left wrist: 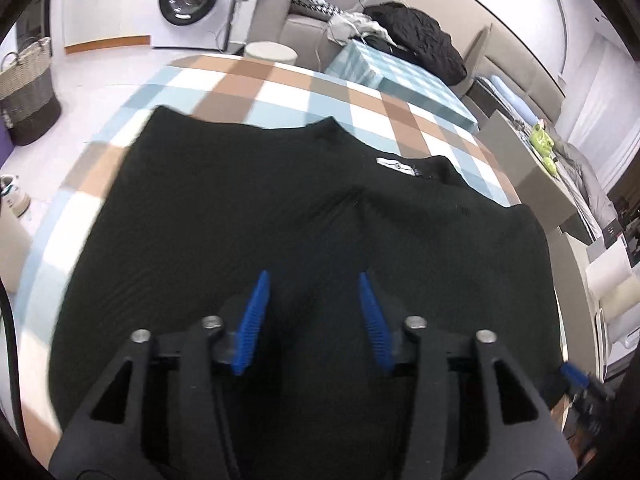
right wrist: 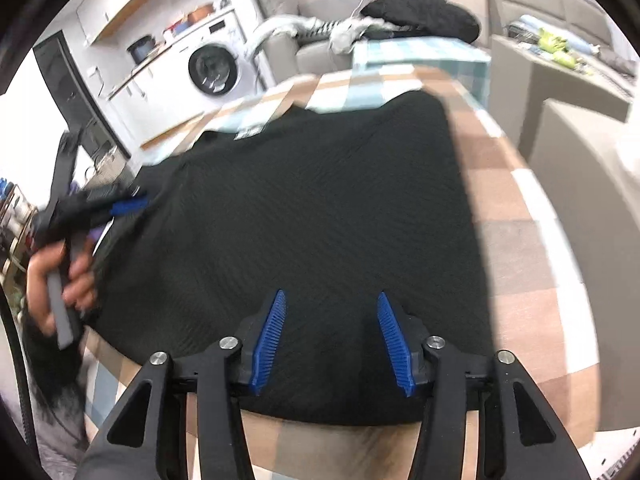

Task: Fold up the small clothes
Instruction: 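Release the sweater and lift both grippers away from it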

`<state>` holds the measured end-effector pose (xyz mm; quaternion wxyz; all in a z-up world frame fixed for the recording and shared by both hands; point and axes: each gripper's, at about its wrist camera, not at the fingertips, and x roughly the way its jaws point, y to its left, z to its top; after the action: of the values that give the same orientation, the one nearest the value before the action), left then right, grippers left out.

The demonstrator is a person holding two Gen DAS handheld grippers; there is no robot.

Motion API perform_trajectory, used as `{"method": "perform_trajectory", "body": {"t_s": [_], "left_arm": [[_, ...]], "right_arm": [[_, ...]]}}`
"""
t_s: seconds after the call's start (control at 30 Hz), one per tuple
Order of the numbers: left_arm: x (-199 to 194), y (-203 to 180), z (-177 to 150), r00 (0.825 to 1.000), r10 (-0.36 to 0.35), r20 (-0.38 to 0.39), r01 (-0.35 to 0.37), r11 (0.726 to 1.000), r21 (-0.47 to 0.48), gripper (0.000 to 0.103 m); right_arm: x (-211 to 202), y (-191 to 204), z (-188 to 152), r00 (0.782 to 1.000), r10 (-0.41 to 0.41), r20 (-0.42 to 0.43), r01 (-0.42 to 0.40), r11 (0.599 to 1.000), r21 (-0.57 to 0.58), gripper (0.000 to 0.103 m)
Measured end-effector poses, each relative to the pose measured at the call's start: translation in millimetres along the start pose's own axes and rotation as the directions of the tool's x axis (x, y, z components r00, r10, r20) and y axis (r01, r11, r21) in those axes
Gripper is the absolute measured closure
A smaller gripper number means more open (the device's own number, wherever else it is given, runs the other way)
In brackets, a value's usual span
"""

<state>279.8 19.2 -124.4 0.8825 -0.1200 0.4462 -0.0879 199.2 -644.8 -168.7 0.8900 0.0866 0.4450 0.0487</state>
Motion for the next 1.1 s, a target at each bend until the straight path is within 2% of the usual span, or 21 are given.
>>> {"method": "perform_trajectory", "body": {"t_s": [0.17,0.27,0.37,0.43,0.47,0.5,0.57,0.73,0.77,0.87,0.93,1.0,1.1], "left_arm": [[-46,24,-28,0.996,0.045,0.082,-0.045,0.999,0.001,0.034],[-69,38,-42,0.99,0.085,0.115,-0.086,0.996,0.01,0.028],[-91,58,-57,0.981,0.137,0.135,-0.136,0.991,-0.017,0.027],[-102,72,-66,0.979,0.151,0.135,-0.145,0.988,-0.047,0.027],[-107,79,-71,0.977,0.163,0.134,-0.156,0.986,-0.063,0.027],[-112,87,-76,0.974,0.178,0.136,-0.169,0.982,-0.08,0.027],[-119,96,-84,0.969,0.203,0.143,-0.189,0.976,-0.106,0.027],[-133,121,-106,0.962,0.242,0.128,-0.223,0.964,-0.148,0.027],[-134,125,-110,0.963,0.244,0.118,-0.224,0.961,-0.159,0.027],[-136,132,-118,0.968,0.23,0.101,-0.211,0.962,-0.174,0.027],[-135,130,-121,0.97,0.222,0.099,-0.203,0.964,-0.172,0.027],[-133,125,-122,0.975,0.197,0.1,-0.179,0.97,-0.163,0.027],[-127,115,-118,0.981,0.157,0.114,-0.139,0.978,-0.153,0.027]], "right_arm": [[-4,-36,-6,0.998,-0.049,-0.025,0.051,0.993,0.107,0.05],[-6,-48,-11,0.999,-0.04,-0.022,0.043,0.988,0.146,0.05],[0,-53,-14,1.0,-0.013,-0.028,0.018,0.983,0.181,0.05],[1,-50,-13,1.0,-0.003,-0.011,0.005,0.985,0.175,0.065],[-2,-45,-11,1.0,0.013,0.013,-0.015,0.988,0.154,0.085],[-7,-40,-9,0.998,0.031,0.049,-0.037,0.989,0.14,0.095],[-18,-36,-7,0.993,0.039,0.11,-0.054,0.99,0.132,0.097],[-3,-47,-13,0.998,-0.057,0.019,0.053,0.982,0.18,0.097],[-4,-47,-14,0.999,-0.044,0.029,0.038,0.981,0.191,0.096],[-13,-52,-16,0.999,0.0,0.053,-0.012,0.974,0.226,0.082],[-19,-54,-19,0.998,0.016,0.06,-0.03,0.971,0.236,0.076],[-20,-57,-23,0.998,0.04,0.047,-0.05,0.969,0.243,0.063],[-17,-57,-28,0.999,0.037,0.039,-0.045,0.969,0.244,0.061]]}}
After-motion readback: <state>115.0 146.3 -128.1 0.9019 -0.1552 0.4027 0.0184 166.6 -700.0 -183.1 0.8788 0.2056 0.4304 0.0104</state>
